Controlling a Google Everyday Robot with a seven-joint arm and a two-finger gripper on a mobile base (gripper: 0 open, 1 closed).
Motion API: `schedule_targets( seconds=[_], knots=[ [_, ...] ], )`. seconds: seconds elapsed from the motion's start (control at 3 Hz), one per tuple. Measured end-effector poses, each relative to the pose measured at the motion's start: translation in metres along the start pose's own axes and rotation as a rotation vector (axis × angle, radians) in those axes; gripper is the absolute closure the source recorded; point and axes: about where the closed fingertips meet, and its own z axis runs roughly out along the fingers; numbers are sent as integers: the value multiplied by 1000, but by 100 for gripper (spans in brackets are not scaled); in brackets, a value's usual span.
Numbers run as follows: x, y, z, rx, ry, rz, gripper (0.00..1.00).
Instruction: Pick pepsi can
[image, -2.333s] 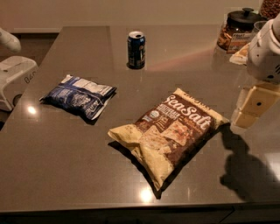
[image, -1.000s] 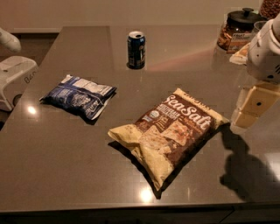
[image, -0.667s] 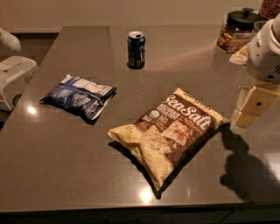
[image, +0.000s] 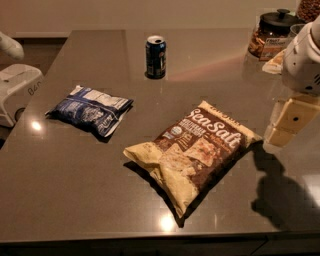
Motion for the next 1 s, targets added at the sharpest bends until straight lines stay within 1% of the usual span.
schedule_targets(
  seconds=[1.0],
  knots=[
    [0, 0, 0, 0, 0, 0, 0]
  ],
)
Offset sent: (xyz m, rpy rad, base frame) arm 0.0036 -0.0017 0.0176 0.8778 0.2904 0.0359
